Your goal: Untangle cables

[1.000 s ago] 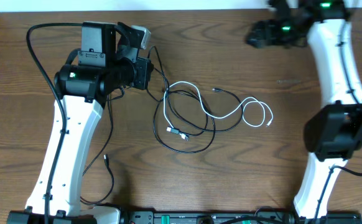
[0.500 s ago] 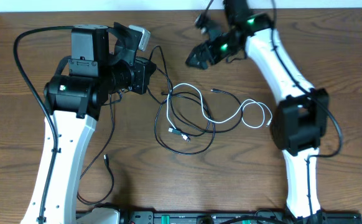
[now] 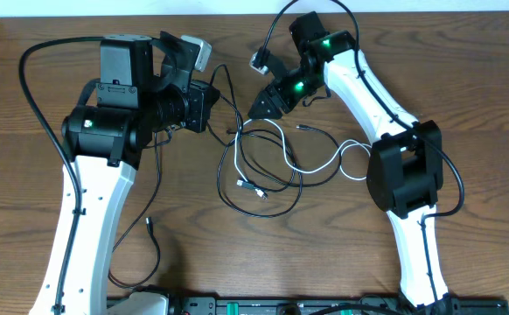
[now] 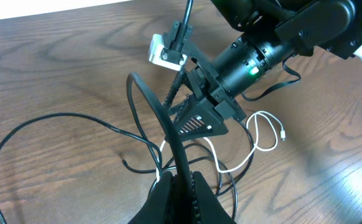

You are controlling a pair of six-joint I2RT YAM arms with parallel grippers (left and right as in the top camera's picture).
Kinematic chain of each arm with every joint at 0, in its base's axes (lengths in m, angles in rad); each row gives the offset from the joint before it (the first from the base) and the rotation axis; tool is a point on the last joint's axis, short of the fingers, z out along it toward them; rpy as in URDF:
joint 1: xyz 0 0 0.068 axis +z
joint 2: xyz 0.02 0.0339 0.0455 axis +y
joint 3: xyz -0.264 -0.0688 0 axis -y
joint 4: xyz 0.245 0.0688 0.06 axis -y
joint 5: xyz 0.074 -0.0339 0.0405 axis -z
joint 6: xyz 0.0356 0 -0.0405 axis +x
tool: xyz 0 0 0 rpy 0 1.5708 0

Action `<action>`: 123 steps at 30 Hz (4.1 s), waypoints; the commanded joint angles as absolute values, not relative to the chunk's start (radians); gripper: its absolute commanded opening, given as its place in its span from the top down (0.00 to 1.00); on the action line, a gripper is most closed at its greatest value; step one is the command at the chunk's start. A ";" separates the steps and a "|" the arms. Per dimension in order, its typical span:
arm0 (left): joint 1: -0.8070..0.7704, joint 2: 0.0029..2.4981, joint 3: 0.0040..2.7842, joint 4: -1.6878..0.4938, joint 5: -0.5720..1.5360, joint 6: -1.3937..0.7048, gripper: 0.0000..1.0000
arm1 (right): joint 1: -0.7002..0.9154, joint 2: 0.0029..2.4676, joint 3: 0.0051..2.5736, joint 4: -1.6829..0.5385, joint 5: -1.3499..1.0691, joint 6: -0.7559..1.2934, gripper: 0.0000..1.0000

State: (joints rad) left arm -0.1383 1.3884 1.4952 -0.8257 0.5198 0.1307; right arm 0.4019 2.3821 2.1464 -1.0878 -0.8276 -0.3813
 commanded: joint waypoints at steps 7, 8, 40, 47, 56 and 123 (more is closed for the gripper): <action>-0.134 1.382 1.522 -0.822 0.538 0.122 0.92 | 0.411 2.442 2.134 -1.084 -0.856 -0.405 0.50; -0.134 1.382 1.522 -0.822 0.538 0.122 0.93 | 0.411 2.443 2.134 -1.084 -0.856 -0.405 0.51; -0.134 1.385 1.522 -0.822 0.538 0.122 0.93 | 0.433 2.456 2.133 -1.137 -0.749 -0.318 0.83; -0.134 1.385 1.522 -0.822 0.527 0.123 0.92 | 0.388 2.428 2.164 -1.129 -0.724 -0.265 0.99; -0.134 1.385 1.522 -0.830 0.430 0.081 0.92 | 0.236 2.215 2.186 -1.176 -0.591 -0.194 0.99; -0.134 1.386 1.521 -0.858 0.216 -0.028 0.13 | -0.510 2.199 2.209 -0.432 0.118 0.028 0.99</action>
State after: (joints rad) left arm -0.1383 1.3884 1.4952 -0.8566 0.2256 -0.0273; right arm -0.5064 2.1532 2.1998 -0.4179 0.1062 0.0185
